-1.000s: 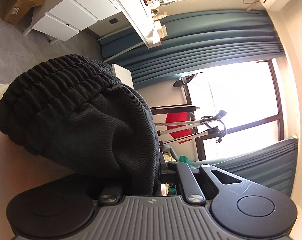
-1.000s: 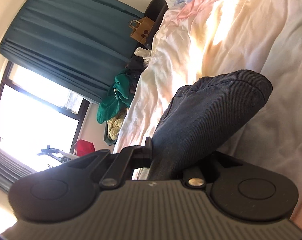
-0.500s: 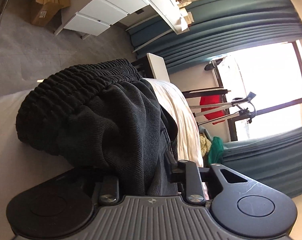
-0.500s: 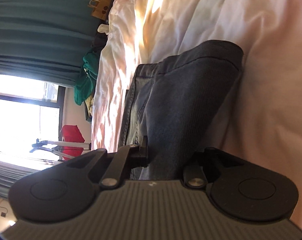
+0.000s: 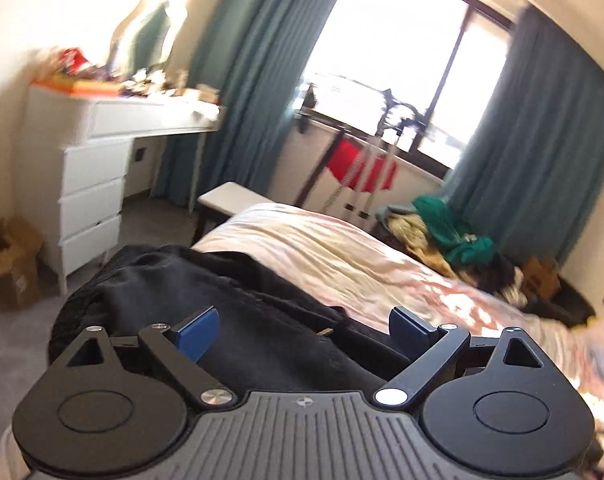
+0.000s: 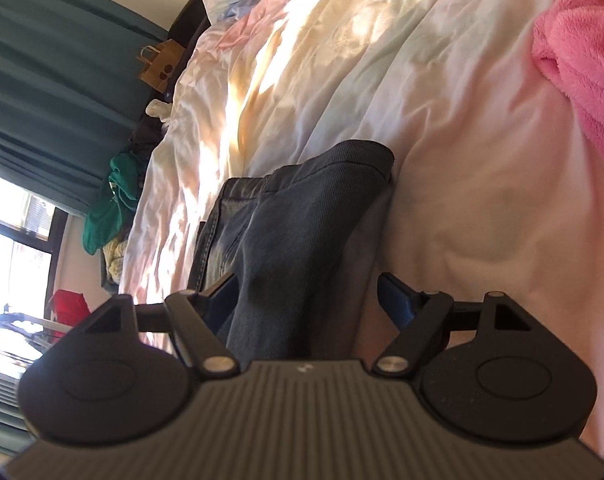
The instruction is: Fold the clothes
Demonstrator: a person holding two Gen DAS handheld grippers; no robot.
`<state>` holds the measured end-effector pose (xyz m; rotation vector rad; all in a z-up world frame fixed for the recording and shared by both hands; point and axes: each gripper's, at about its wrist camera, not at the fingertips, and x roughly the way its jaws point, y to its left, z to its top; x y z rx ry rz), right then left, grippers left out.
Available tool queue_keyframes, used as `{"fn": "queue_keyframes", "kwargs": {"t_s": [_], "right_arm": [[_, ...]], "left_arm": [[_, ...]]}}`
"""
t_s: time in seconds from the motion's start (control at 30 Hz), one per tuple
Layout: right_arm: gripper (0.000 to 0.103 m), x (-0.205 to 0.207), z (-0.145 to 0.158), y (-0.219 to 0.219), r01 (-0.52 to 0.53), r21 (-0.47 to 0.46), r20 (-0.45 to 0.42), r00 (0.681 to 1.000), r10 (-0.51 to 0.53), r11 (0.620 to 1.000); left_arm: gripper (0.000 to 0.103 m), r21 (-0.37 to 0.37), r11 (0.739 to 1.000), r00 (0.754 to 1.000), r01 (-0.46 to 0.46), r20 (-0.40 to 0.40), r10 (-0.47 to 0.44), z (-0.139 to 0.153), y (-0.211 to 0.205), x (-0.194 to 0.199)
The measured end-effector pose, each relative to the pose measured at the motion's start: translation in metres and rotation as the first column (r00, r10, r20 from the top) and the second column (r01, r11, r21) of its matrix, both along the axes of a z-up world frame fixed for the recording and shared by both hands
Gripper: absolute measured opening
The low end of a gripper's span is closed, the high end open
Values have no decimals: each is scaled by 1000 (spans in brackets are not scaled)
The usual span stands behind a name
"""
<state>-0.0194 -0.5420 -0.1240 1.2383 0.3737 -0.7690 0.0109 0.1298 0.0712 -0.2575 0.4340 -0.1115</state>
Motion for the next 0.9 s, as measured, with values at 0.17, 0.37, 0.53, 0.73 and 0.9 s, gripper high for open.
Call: {"fn": "queue_keyframes", "kwargs": {"t_s": [0.17,0.37,0.53,0.73,0.9], "right_arm": [[79,8,4,8,-9,-38,-42,999,7,999],[79,12,-4,9,-10,-56,-66,998,6,998],[79,19,-4,13,10,-141,-93,995,-24,990],[79,22,-10,6,60,-185,-100,992,-80,981],[78,26,-20,-2,91,-190,-94,989,-111,977]], "left_arm": [[100,146,938,949,315,-21,-316,-13,-108,64],[100,205,761,787,615,-102,-609,-51,-244,121],[99,226,570,611,790,-208,-764,-88,-365,169],[98,208,399,447,893,-315,-837,-134,-502,216],[92,180,347,391,920,-377,-840,-163,-581,245]]}}
